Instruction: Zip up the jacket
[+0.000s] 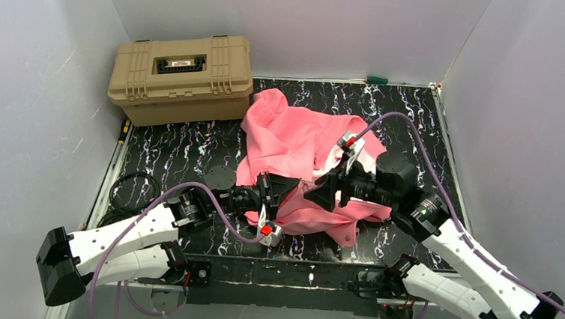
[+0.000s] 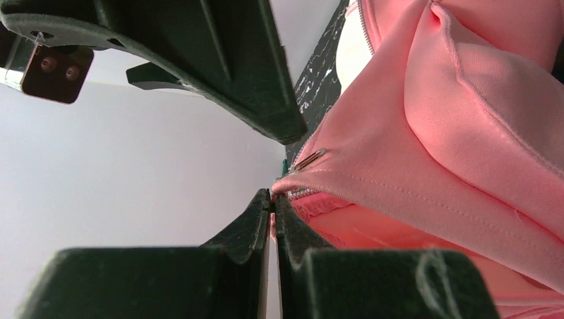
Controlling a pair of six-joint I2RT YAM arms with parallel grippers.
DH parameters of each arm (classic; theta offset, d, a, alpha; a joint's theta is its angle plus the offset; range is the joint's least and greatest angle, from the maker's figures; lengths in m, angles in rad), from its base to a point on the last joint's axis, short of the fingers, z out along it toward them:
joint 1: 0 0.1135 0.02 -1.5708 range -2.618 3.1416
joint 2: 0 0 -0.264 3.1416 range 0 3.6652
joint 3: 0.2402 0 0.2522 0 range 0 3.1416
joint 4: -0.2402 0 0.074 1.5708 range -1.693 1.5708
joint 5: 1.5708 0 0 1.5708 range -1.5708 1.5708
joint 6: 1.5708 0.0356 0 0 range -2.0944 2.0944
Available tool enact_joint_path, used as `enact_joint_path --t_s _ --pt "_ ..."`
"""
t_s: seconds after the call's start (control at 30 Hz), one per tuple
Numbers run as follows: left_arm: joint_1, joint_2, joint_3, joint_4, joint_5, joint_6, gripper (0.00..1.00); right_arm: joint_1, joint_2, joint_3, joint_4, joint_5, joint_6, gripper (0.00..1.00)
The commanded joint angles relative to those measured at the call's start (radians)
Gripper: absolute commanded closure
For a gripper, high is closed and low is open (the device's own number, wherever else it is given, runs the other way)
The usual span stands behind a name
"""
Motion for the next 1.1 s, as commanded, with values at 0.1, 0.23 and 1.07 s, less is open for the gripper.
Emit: enact_joint_path --t_s 0.1,0.23,1.07 --pt "-0.001 -0.005 0.045 0.012 -0.005 -0.02 1.0 0.118 0.026 -0.017 0.072 0.177 -0.023 0.37" --pt "-0.001 -0.009 0.047 0.012 0.005 -0.011 1.0 0.133 0.042 -0.017 0.089 0.215 -0.031 0.45" --pt "-0.001 -0.025 0.041 0.012 0.028 0.003 1.0 0.144 0.009 0.002 0.059 0.269 -0.069 0.93"
